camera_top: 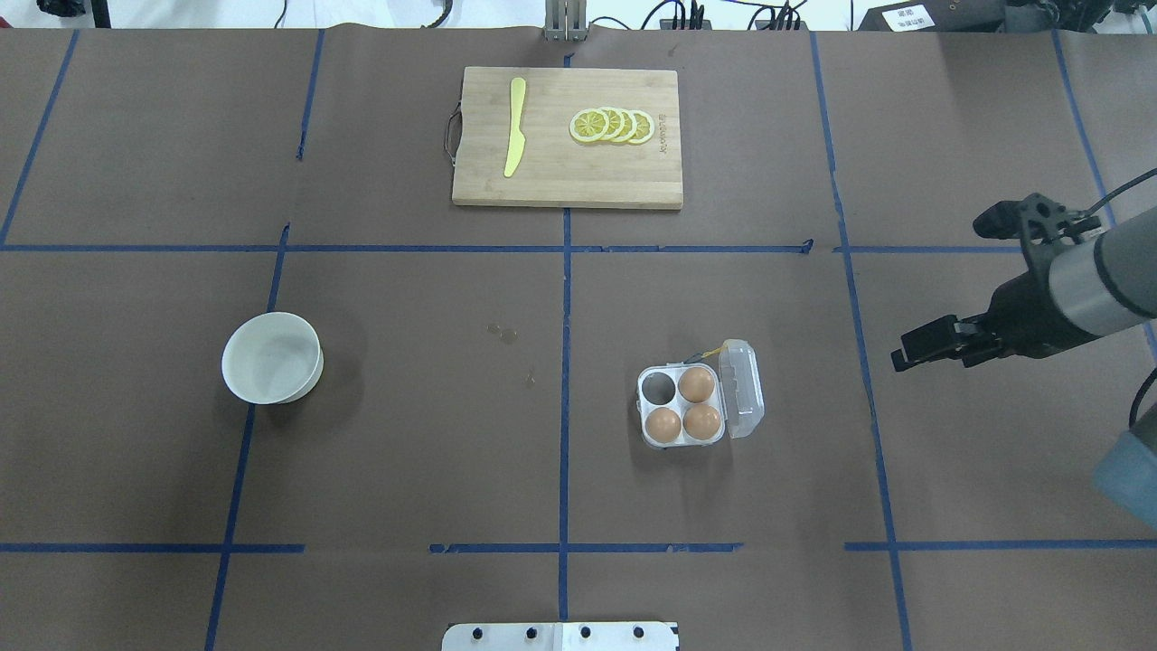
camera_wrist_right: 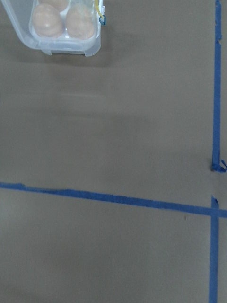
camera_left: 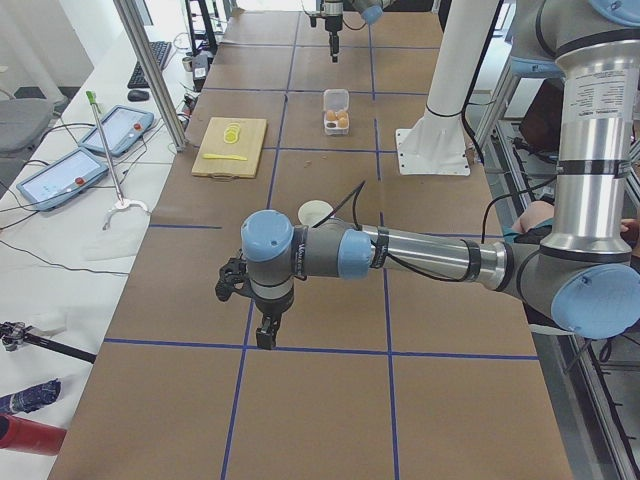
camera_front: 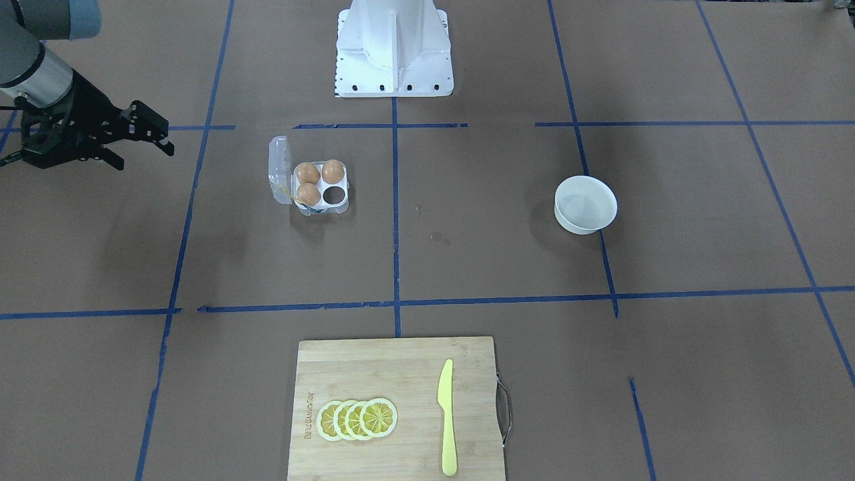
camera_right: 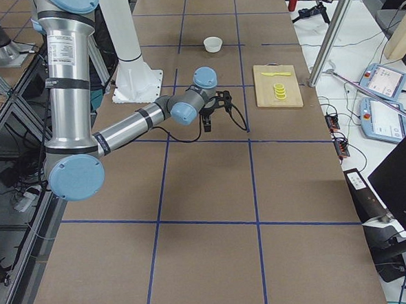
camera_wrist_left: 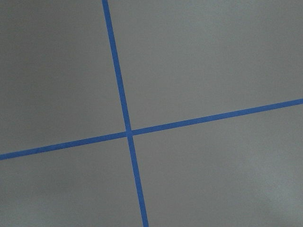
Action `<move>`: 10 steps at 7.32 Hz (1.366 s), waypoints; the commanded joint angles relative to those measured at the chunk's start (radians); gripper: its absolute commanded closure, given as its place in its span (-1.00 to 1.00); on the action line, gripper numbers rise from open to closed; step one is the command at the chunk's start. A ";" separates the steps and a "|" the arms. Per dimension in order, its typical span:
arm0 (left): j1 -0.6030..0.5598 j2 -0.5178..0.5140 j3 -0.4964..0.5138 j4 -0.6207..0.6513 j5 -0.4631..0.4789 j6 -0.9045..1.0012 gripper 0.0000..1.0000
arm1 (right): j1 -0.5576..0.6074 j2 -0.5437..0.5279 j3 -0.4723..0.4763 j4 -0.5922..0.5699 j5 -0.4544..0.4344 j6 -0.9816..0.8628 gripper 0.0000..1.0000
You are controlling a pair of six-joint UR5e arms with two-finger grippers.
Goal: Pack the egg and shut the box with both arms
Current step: 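Move the right gripper toward the open lid of the egg box, then push the clear lid down over the eggs with the right gripper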
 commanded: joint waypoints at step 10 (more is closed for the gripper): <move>0.001 0.026 0.012 -0.006 -0.003 0.009 -1.00 | -0.145 0.353 -0.085 -0.155 -0.162 0.290 -1.00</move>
